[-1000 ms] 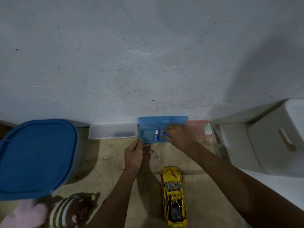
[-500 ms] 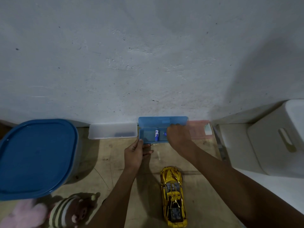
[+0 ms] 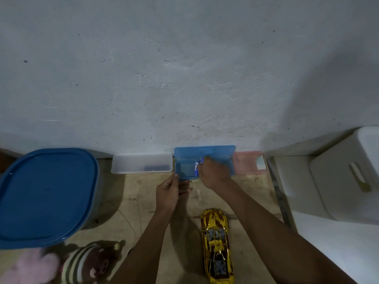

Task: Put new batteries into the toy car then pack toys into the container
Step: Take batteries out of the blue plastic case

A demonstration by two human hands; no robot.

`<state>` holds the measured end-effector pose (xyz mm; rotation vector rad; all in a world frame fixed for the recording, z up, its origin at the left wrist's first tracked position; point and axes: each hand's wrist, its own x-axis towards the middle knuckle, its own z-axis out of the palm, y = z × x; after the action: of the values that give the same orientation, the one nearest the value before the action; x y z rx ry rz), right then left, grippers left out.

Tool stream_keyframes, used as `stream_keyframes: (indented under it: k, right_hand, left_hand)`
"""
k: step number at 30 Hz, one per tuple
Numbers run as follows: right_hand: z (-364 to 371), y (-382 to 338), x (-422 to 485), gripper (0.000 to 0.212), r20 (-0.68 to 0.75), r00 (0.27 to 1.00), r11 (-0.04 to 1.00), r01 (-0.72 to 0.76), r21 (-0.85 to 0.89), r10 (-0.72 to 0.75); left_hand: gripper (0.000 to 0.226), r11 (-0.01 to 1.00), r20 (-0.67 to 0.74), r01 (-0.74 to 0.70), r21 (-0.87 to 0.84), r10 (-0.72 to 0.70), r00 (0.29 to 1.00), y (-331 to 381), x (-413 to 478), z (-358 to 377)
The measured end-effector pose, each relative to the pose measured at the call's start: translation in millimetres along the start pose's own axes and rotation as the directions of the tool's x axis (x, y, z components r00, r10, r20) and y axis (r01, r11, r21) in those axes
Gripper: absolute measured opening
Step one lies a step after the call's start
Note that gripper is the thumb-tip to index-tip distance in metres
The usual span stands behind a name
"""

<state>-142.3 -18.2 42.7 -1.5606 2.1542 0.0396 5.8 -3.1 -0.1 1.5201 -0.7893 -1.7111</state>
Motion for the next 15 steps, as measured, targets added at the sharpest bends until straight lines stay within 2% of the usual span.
stream_keyframes:
  k: [5,11,15]
  right_hand:
    - [2,-9,5,0.040,-0.106,0.989,0.993,-0.097,0.063,0.103]
    - [5,-12,11,0.040,-0.064,0.991,0.989,-0.126,-0.072,0.122]
    - [6,-12,13,0.034,-0.012,0.990,0.989,-0.137,-0.049,0.137]
  left_hand:
    - [0.027,1.000,0.013,-0.017,0.002,0.017,1.000,0,0,-1]
    - [0.030,0.999,0.025,-0.031,0.022,0.031,0.999,-2,0,-3]
    - [0.032,0.999,0.023,-0.018,0.028,0.018,1.000,-3,2,-4]
